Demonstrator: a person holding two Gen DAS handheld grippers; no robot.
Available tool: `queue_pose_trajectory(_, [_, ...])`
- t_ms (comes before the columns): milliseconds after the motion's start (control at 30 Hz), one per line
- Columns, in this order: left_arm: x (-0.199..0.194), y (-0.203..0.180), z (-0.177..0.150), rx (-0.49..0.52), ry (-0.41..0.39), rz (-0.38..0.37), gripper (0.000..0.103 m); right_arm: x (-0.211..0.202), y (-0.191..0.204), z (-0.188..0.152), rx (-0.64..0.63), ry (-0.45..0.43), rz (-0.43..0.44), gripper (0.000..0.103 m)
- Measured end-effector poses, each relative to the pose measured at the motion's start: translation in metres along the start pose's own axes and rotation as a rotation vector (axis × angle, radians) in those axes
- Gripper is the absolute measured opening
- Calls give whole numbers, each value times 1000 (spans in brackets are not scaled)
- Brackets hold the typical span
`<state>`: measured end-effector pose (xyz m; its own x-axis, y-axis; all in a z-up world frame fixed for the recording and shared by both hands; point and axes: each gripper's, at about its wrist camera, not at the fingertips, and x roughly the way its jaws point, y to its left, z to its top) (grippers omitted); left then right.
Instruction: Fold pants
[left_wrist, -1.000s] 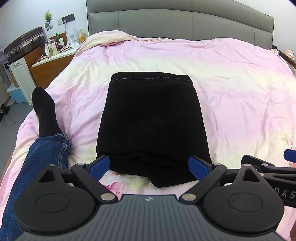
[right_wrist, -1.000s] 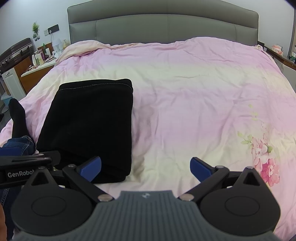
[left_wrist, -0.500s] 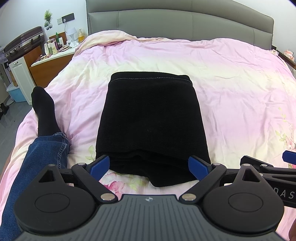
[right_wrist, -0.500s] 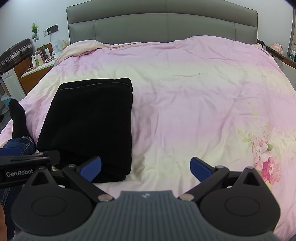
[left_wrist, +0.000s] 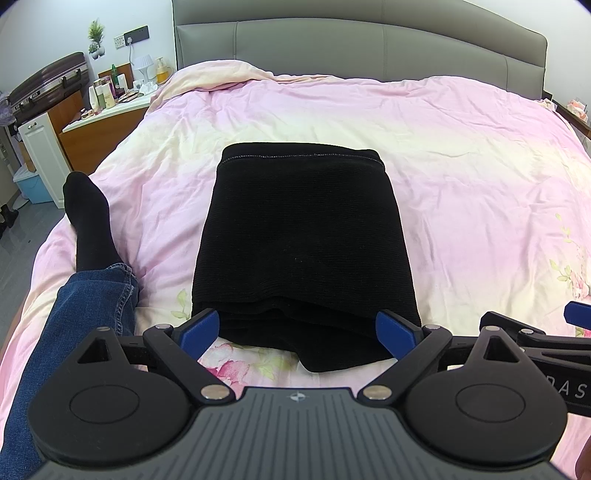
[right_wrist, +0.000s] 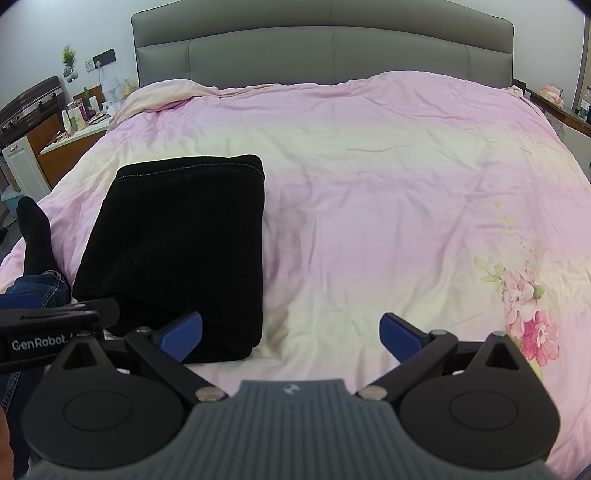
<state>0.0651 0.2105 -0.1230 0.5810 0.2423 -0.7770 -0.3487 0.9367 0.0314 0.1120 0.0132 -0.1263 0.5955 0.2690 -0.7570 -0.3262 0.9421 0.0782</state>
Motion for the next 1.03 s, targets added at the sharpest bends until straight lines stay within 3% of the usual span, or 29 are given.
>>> queue_pose_trajectory(1033, [-2,1,-1,9,-14,1,103,0,0,0,0,0,-1,98])
